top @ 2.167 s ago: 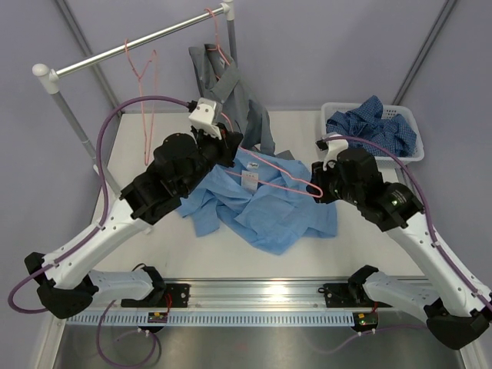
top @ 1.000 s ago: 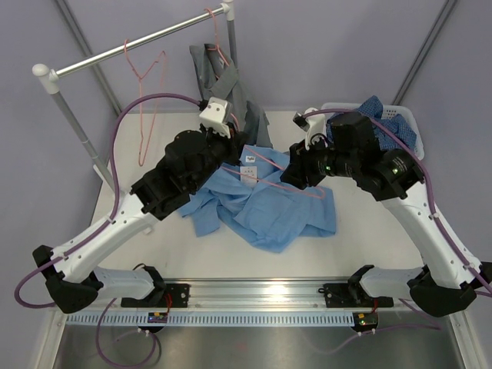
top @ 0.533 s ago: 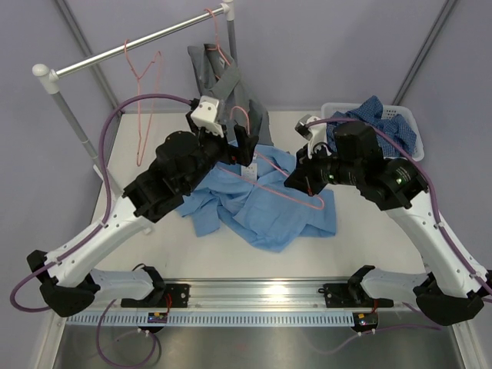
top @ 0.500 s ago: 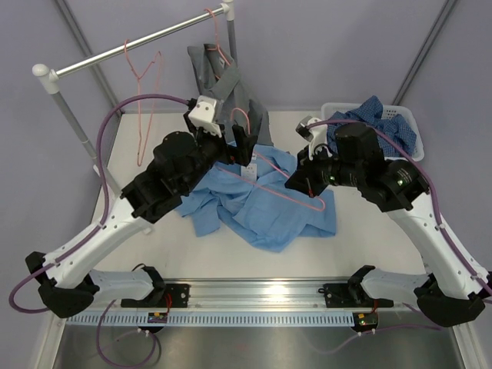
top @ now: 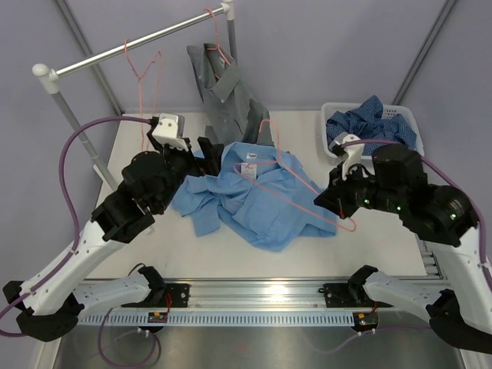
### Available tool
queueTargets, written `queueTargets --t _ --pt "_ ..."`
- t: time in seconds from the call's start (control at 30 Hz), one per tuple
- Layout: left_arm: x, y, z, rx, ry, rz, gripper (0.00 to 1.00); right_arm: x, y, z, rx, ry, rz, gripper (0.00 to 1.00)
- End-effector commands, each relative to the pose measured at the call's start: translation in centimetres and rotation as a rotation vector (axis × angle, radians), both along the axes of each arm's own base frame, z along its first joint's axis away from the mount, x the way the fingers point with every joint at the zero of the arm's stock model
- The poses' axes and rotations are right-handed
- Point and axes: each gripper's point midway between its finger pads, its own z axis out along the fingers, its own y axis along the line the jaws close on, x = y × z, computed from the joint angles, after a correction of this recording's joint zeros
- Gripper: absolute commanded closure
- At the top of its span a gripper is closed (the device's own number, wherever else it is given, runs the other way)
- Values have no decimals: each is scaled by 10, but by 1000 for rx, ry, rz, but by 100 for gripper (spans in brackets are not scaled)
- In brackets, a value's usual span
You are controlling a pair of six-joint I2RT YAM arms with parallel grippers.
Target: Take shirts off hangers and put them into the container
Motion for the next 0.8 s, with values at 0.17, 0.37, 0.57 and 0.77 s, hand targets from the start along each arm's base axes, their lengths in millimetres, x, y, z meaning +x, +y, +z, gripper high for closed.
queueTargets --t 0.17,0.37,0.57,0.77 --pt "9 29 -54 9 118 133 1 14 -2 87 34 -241 31 100" --pt "2 39 -80 44 163 157 1 72 53 123 145 -295 35 100" --pt "-8 54 -93 93 196 179 1 133 102 148 174 -429 2 100" --pt "-16 69 -97 119 218 213 1 201 141 157 169 -573 -125 100"
